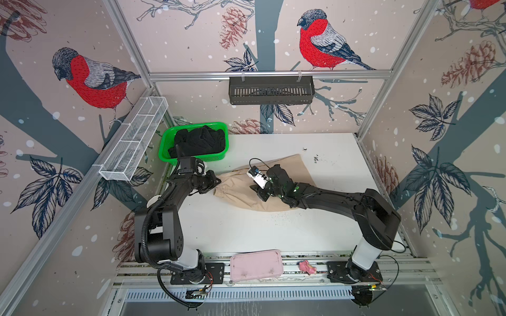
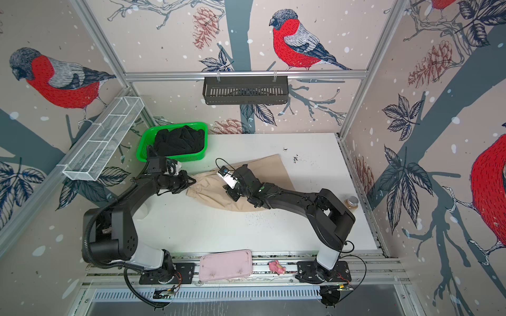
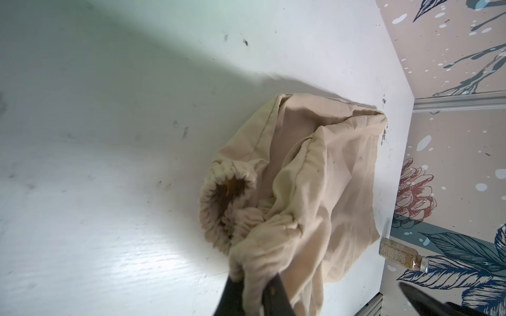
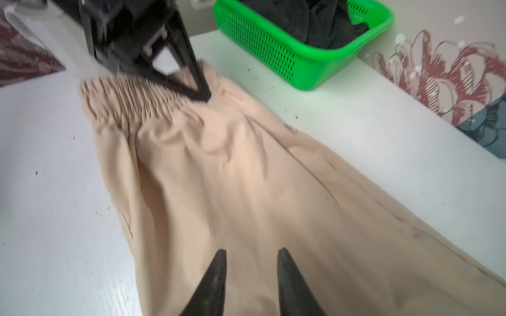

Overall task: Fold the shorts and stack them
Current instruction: 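Fold the waistband end over toward the leg hems with the right gripper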

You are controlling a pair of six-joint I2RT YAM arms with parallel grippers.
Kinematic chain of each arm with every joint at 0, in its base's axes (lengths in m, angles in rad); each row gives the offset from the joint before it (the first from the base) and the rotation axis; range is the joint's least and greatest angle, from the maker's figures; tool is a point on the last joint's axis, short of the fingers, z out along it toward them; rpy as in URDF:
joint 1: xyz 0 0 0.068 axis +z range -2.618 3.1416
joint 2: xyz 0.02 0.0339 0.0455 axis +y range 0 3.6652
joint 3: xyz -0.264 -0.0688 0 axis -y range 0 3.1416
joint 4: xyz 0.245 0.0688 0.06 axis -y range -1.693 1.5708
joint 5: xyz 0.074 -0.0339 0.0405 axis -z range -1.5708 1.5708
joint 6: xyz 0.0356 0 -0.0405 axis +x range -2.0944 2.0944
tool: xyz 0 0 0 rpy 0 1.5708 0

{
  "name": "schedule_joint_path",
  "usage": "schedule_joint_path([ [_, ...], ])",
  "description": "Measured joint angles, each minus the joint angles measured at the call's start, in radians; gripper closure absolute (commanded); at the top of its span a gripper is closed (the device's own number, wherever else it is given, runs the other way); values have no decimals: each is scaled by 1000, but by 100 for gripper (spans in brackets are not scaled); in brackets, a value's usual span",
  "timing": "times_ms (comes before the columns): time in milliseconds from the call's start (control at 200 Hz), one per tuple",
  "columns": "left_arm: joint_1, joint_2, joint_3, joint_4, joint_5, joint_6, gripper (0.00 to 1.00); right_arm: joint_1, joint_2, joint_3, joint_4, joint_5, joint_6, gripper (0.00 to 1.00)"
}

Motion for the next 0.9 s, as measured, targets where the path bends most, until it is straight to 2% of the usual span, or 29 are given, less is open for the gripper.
schedule_joint_path([
  [85,4,12,77,-94,-22,33,100,-8,14,-11,-44,14,-6,89],
  [180,5,28,158,-159,-43,66,100,-8,64,7,-72,37,-17,96],
  [395,19,79,307,-289,-108,127,100,68,209,75,-134,39,-25,98],
  [530,24,109,362,-334,-137,150,100,142,309,154,-149,3,-27,97],
  [630,27,126,397,-361,-155,164,100,183,362,231,-156,-27,-27,90],
  [680,27,135,420,-381,-172,177,100,192,380,264,-159,-47,-23,80],
  [770,30,149,457,-406,-196,188,100,187,389,305,-158,-51,-14,68],
  [900,33,168,523,-448,-223,209,100,133,341,292,-124,-83,39,64],
])
